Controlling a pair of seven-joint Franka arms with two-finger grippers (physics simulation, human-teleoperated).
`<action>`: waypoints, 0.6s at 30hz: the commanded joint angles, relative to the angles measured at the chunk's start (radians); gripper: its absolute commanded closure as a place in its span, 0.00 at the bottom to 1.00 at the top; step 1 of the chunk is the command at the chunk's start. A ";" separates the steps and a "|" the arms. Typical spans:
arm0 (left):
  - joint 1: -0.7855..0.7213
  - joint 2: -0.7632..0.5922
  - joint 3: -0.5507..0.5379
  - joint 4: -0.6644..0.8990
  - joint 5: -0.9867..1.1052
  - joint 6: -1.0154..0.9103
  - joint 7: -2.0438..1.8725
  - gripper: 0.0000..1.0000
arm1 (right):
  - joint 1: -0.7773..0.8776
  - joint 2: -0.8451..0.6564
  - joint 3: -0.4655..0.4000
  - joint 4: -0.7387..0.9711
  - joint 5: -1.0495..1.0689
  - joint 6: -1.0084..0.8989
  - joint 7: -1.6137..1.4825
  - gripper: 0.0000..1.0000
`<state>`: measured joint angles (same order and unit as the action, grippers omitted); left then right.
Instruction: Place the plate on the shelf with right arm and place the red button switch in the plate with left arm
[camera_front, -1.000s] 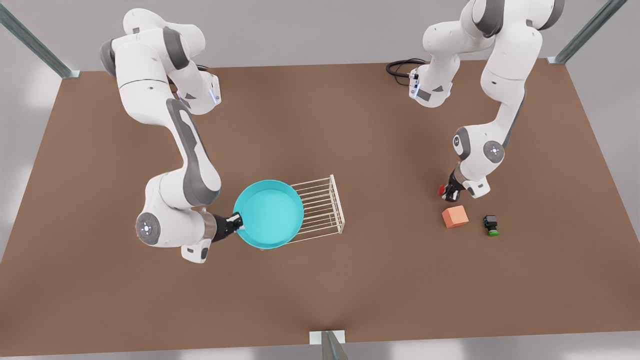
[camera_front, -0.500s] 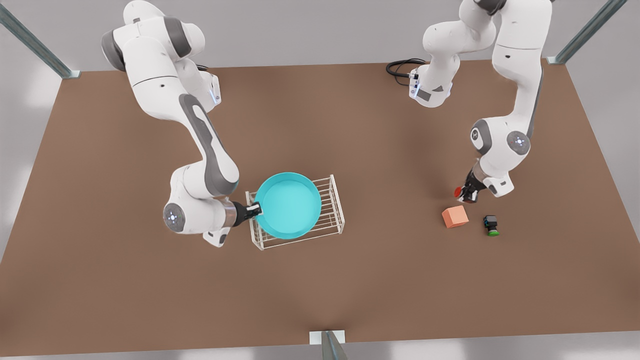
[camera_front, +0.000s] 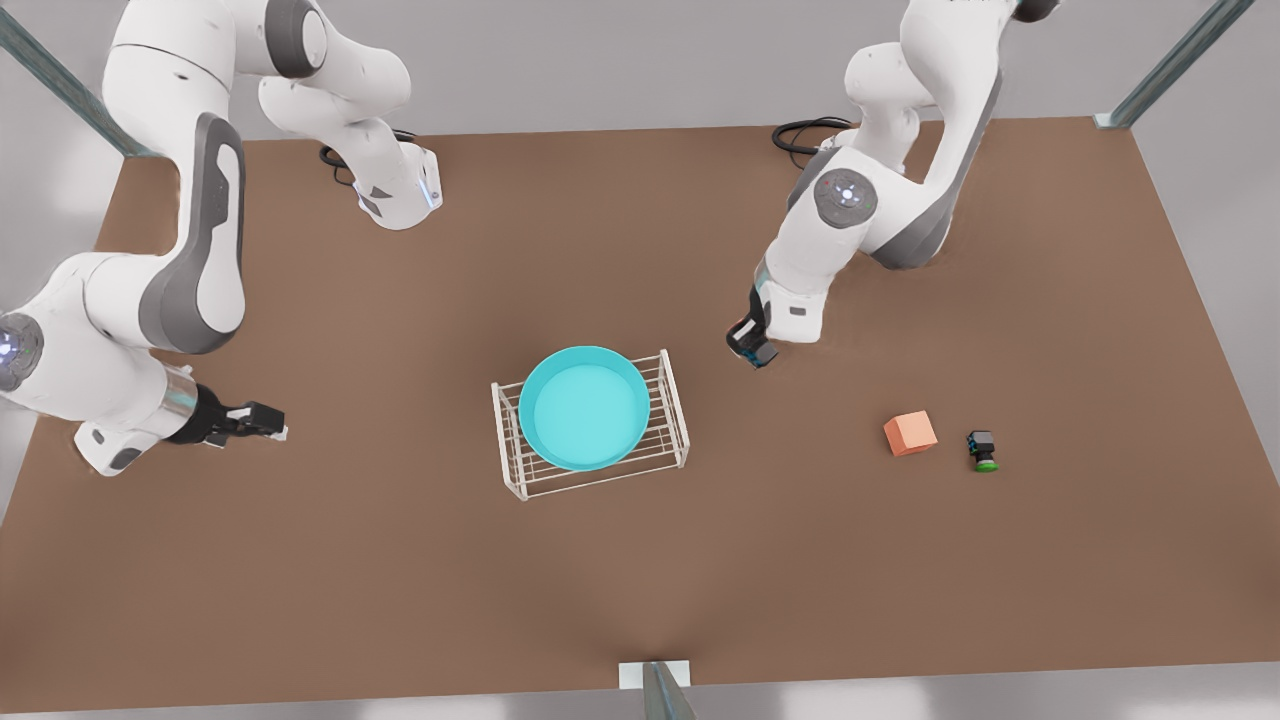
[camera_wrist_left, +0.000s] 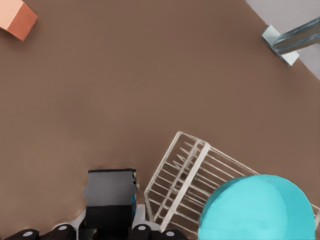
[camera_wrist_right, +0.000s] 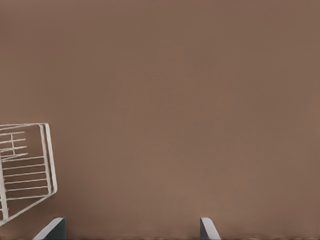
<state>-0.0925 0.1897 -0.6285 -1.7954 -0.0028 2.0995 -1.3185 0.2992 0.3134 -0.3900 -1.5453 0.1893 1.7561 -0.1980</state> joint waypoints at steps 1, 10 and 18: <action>-0.156 0.129 -0.008 0.139 0.122 -0.090 -0.795 0.54 | 0.061 0.009 0.000 -0.067 -0.156 0.088 0.063 0.00; -0.276 0.433 0.019 0.436 0.363 0.059 -0.982 0.54 | 0.020 0.042 -0.009 -0.048 -0.159 0.091 0.106 0.00; -0.293 0.513 0.041 0.438 0.472 0.379 -1.058 0.53 | 0.020 0.053 -0.009 -0.048 -0.157 0.091 0.106 0.00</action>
<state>-0.3838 0.6992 -0.5881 -1.3569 0.4315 2.3254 -1.9561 0.3191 0.3676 -0.3983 -1.5943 0.0323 1.8428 -0.1300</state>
